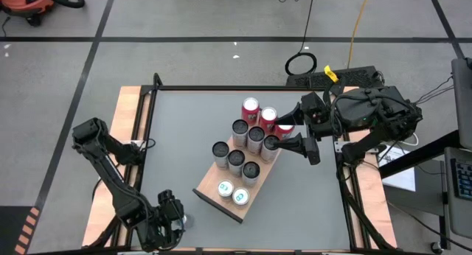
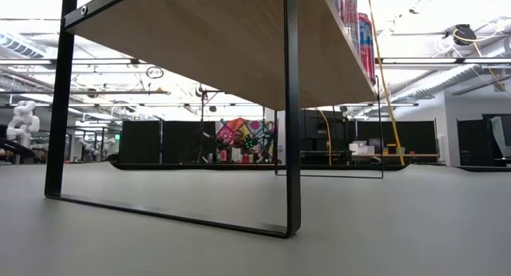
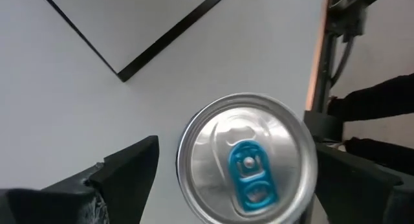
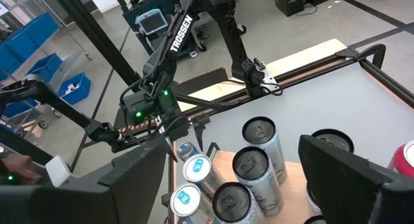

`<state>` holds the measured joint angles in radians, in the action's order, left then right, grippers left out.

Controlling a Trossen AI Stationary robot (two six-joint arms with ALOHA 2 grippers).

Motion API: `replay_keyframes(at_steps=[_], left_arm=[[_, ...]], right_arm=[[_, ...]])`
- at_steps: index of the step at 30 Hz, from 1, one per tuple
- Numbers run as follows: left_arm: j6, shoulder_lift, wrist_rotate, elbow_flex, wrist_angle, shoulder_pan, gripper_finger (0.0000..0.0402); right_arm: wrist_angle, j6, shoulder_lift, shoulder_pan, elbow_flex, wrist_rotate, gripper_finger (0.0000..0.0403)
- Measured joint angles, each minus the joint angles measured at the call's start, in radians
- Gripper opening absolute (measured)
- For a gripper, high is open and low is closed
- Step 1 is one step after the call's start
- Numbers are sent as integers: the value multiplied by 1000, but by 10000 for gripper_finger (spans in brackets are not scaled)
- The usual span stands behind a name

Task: Place canned beverage on shelf
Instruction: Put the blue soda can on the shelf aligned with the other blue soda cans

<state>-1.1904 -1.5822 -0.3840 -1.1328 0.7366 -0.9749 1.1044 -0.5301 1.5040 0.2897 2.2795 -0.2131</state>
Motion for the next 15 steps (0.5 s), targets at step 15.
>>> replay_keyframes(at_steps=[15], left_arm=[[-18, -27, 17, -4, 9, 0, 239]], right_arm=[[-4, -25, 0, 0, 0, -4, 325]])
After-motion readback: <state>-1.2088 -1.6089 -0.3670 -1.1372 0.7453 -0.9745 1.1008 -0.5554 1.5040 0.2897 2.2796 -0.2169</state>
